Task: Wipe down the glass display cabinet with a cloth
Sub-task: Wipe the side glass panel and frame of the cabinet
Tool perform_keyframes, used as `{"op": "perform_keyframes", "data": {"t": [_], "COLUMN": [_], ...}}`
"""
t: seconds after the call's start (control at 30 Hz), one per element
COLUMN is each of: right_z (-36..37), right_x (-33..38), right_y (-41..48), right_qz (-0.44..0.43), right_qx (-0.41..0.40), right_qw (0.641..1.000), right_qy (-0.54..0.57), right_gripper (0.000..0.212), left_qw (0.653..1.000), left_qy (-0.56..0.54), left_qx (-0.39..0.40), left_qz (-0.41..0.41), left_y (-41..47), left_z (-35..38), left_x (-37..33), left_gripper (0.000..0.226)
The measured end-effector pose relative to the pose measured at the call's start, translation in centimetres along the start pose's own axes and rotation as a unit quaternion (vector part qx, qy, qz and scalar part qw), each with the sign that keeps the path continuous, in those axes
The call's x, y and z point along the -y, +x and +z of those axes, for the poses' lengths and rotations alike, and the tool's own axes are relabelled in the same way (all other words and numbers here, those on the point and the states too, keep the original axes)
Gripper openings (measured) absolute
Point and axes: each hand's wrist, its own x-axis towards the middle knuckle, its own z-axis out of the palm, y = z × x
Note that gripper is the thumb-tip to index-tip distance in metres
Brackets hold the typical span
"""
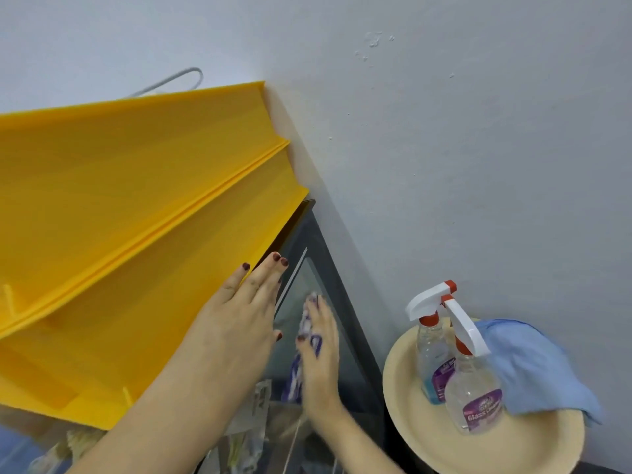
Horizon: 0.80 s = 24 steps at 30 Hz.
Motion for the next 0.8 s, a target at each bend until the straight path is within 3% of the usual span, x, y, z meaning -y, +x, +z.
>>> {"op": "perform_keyframes", "data": {"t": [0.1, 0.2, 0.27, 0.33, 0.4, 0.5, 0.6, 0.67, 0.73, 0.8], "right_z": [-1.3, -3.8, -4.4, -3.3, -2.0, -1.1, -1.4, -2.3, -3.2, -3.4], "right_x": [-3.8, -7.1, -6.8, -4.9, -2.3, -0.4, -2.5, -4.4, -5.3, -4.7], "right_y": [-3.7, 0.5, 5.0, 8.5, 9.5, 6.2, 0.6, 0.6, 3.4, 7.4], "right_qz": [-0.003, 0.177, 0.253, 0.252, 0.191, 0.066, 0.005, 0.042, 0.148, 0.208], "right_qx": [-0.034, -0.073, -0.086, -0.075, -0.059, 0.007, 0.043, 0.038, 0.001, -0.049], "right_qw": [0.999, 0.981, 0.963, 0.96, 0.974, 0.993, 0.999, 0.998, 0.984, 0.968], "right_qy": [-0.036, -0.03, 0.04, 0.094, 0.111, 0.095, 0.029, 0.024, 0.093, 0.132], "right_gripper": [0.052, 0.03, 0.031, 0.036, 0.045, 0.046, 0.056, 0.051, 0.036, 0.039], "left_qw": [1.0, 1.0, 0.999, 0.999, 0.999, 0.999, 0.998, 0.998, 0.998, 0.997], "left_qy": [0.005, -0.007, -0.016, -0.024, -0.029, -0.036, -0.04, -0.041, -0.049, -0.055], "left_qx": [0.006, 0.019, 0.022, 0.026, 0.029, 0.03, 0.032, 0.034, 0.042, 0.044], "left_qz": [0.006, 0.018, 0.022, 0.022, 0.022, 0.023, 0.02, 0.02, 0.02, 0.02], "left_y": [0.1, 0.0, 0.0, 0.0, 0.0, 0.1, 0.0, 0.0, 0.0, 0.0], "left_z": [0.2, -0.1, -0.3, -0.5, -0.5, -0.6, -0.5, -0.6, -0.6, -0.7], "left_x": [0.0, 0.2, 0.3, 0.4, 0.5, 0.4, 0.4, 0.4, 0.5, 0.5], "left_gripper": [0.067, 0.067, 0.067, 0.067, 0.067, 0.066, 0.065, 0.064, 0.064, 0.063]}}
